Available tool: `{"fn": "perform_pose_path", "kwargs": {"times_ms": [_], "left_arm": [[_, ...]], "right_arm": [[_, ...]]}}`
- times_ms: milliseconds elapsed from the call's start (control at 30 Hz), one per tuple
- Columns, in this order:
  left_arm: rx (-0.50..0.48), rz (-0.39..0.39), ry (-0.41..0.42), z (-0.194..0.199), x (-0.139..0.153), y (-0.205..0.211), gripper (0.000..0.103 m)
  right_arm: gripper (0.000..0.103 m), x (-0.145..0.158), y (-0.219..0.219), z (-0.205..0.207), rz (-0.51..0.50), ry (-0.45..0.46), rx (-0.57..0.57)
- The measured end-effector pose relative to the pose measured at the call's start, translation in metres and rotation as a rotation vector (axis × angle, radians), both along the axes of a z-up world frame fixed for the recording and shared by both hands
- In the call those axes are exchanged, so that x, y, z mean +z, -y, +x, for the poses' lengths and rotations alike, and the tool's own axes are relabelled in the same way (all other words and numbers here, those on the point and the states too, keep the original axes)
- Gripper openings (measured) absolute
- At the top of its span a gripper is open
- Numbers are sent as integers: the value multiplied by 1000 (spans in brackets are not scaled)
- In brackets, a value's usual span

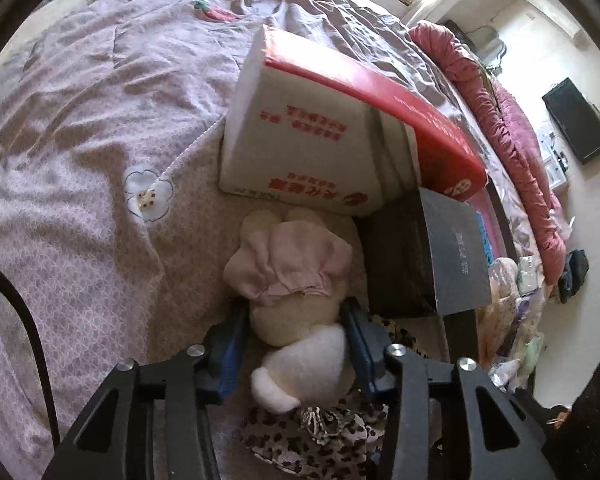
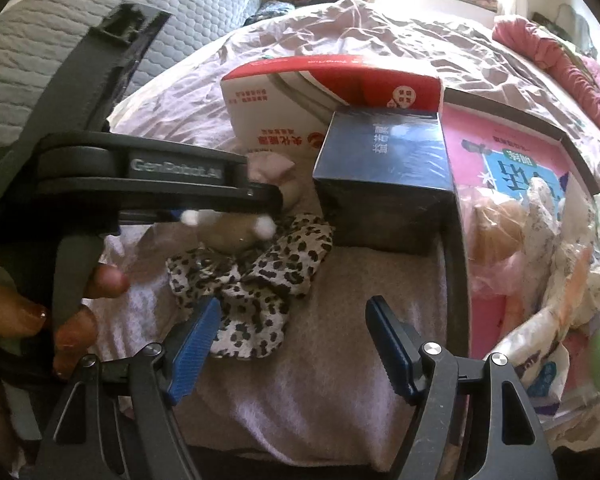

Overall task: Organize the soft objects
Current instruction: 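Grasp the pink-hatted plush bunny with the left gripper while the right grasps the leopard-print cloth, then carry the bunny and leopard-print cloth in both grippers over the pink tray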

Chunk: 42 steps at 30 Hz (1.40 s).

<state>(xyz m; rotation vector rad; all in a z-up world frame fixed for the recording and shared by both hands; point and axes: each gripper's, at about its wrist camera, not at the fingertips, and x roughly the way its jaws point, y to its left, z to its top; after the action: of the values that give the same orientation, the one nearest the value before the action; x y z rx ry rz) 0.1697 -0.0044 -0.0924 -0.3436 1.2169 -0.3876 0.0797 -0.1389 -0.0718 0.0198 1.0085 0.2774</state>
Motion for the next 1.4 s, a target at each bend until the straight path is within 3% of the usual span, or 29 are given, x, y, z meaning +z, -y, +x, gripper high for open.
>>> {"fn": "perform_pose_path", "kwargs": {"times_ms": [267, 333, 467, 533, 600, 767, 1067, 1400], "left_arm": [[17, -26, 28, -3, 15, -22, 41], [25, -14, 47, -4, 20, -27, 41], [34, -13, 48, -6, 21, -33, 41], [36, -6, 53, -9, 22, -34, 41], [40, -6, 63, -12, 26, -36, 41], [52, -13, 123, -20, 50, -39, 41], [28, -23, 205, -41, 89, -24, 41], [-78, -1, 280, -66, 123, 41, 41]], "right_arm": [[76, -11, -19, 21, -31, 8, 81], [67, -14, -24, 27, -11, 4, 93], [32, -24, -34, 38, -10, -8, 139], [27, -25, -32, 38, 9, -9, 136], [15, -19, -27, 36, 40, 13, 135], [12, 10, -11, 21, 49, 127, 115], [11, 67, 41, -3, 108, 249, 4], [11, 111, 110, -33, 131, 338, -117]]}}
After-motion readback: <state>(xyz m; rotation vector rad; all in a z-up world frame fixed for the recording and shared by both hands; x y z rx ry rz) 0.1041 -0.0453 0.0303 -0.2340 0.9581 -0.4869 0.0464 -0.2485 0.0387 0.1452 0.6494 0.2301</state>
